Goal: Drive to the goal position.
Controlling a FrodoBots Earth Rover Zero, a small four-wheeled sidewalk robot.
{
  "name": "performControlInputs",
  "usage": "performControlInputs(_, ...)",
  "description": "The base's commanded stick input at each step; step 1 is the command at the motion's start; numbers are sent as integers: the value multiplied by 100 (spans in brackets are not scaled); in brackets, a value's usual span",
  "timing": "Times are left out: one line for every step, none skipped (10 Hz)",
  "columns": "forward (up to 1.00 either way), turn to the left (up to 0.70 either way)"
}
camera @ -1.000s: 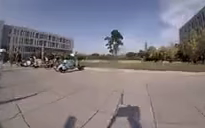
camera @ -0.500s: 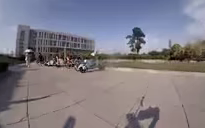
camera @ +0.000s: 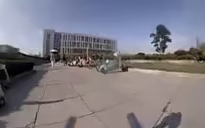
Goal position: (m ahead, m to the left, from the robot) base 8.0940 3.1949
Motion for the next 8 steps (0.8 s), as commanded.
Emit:
performControlInputs(70, 0)
performControlInputs(70, 0)
performControlInputs(70, 0)
performControlInputs(70, 0)
performControlInputs(70, 0)
performControlInputs(70, 0)
performControlInputs(70, 0)
performControlInputs(70, 0)
